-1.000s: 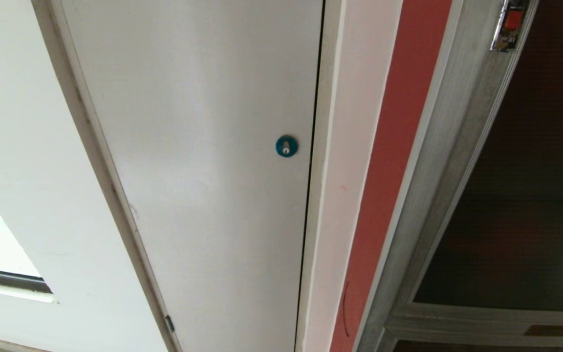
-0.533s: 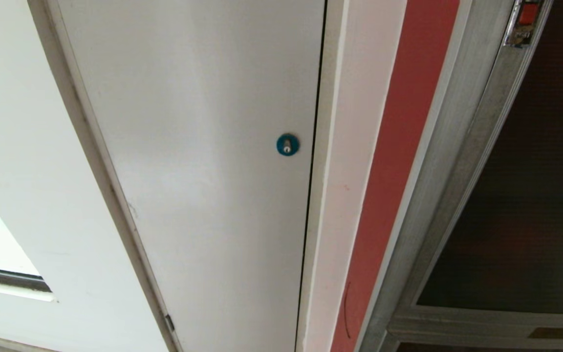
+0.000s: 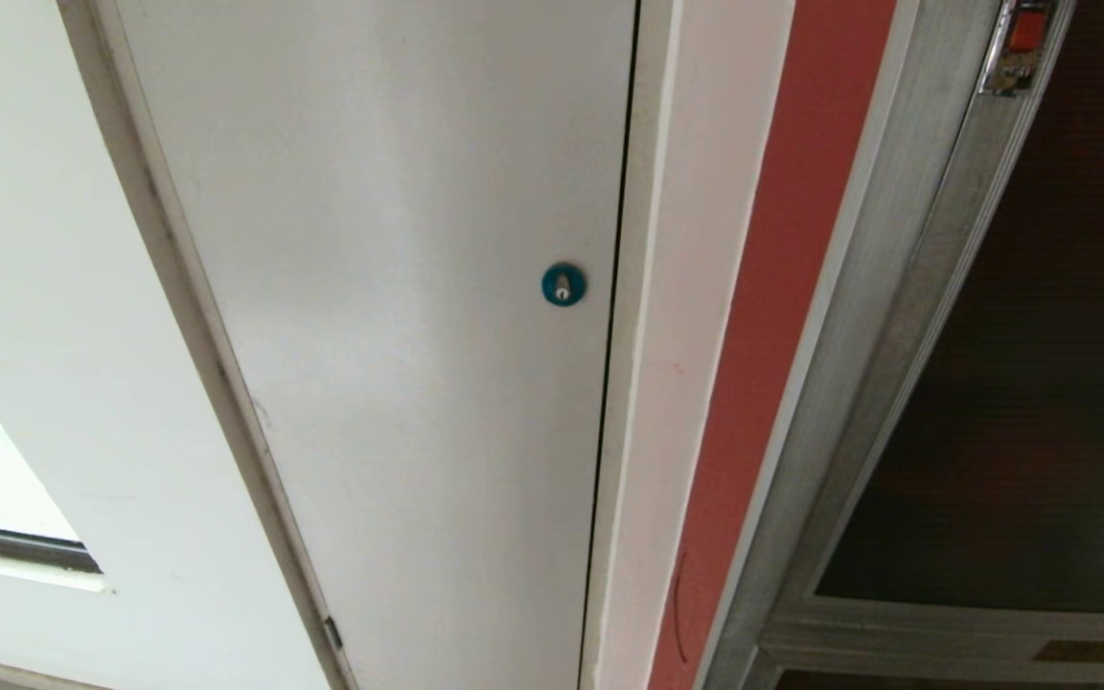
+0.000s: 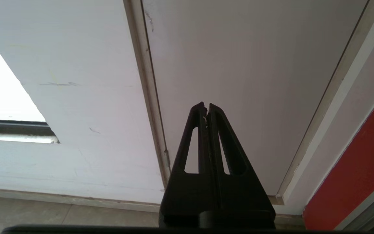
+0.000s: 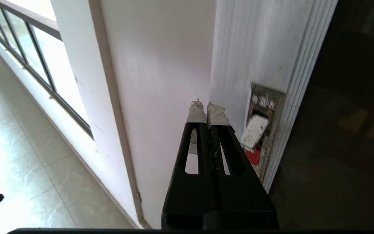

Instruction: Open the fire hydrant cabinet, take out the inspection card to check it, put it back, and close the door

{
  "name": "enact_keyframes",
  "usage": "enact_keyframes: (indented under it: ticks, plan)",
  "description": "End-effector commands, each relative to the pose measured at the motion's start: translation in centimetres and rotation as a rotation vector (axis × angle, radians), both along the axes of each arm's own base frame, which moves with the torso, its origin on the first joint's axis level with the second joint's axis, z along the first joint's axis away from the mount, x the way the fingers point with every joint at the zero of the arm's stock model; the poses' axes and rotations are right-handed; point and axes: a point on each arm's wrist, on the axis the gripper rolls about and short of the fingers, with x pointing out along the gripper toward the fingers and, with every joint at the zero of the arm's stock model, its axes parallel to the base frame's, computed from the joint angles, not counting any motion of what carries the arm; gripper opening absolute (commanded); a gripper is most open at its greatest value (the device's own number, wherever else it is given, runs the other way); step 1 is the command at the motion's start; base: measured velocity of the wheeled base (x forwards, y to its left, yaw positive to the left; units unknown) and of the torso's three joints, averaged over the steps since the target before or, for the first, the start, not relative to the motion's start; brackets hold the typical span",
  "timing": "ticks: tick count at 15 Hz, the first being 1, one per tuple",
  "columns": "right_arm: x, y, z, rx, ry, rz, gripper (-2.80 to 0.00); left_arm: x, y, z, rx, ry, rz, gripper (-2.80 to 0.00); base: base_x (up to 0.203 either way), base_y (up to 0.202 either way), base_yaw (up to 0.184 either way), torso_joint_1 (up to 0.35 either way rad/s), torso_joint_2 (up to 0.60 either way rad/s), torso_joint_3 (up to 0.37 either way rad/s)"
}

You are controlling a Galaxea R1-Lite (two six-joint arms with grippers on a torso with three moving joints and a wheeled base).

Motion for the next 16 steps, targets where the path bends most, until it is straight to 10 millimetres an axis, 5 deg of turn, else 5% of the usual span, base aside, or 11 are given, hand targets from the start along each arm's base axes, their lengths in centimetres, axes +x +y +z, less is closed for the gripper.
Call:
enact_keyframes:
  ticks: [1, 8, 16]
  plan:
    - [0.5, 0.1, -0.4, -0.007, 0.027, -0.001, -2.80, 0.0, 0.0, 0.0, 0.000, -0.001, 0.000, -2.80, 0.000, 0.000, 0.000, 0.000, 0.00, 0.000]
    - [3.2, -0.8, -1.2, -0.017, 0.077, -0.085, -2.80, 0.0, 0.0, 0.0, 0.000, -0.001, 0.000, -2.80, 0.000, 0.000, 0.000, 0.000, 0.00, 0.000]
    - [3.6, -0.8, -2.0, -0.026, 0.113, -0.085, -2.80, 0.0, 0.0, 0.0, 0.000, -0.001, -0.001, -2.80, 0.000, 0.000, 0.000, 0.000, 0.00, 0.000]
